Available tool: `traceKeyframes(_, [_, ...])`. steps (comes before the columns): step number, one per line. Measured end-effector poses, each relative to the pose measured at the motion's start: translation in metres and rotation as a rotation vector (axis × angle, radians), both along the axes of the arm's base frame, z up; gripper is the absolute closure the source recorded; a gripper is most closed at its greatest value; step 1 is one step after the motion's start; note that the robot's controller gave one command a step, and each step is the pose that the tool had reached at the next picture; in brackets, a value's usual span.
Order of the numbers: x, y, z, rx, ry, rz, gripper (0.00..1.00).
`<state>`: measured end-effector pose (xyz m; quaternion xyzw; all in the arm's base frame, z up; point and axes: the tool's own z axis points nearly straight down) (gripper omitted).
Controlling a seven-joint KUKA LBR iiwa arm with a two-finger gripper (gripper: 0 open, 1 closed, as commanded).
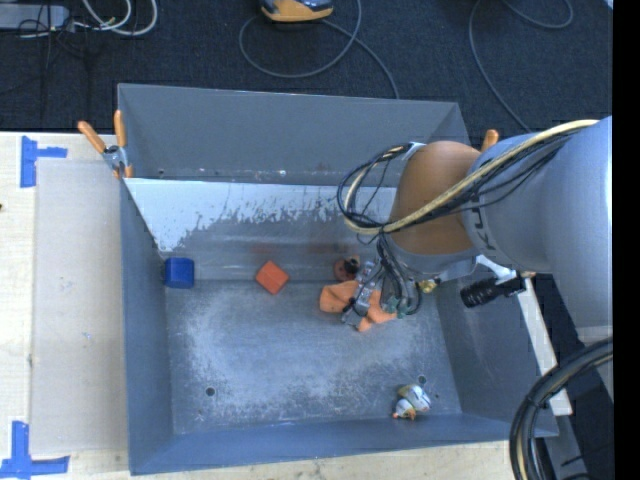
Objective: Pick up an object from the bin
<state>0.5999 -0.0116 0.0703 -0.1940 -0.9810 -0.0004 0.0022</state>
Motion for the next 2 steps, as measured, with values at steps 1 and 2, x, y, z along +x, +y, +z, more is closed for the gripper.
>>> traceKeyframes(1, [0.003, -0.006, 0.002, 0.0, 0.002, -0.066, 1.0])
traceKeyframes(2, [0.01, -0.054, 0.001, -0.001, 0.002, -0.161, 1.0])
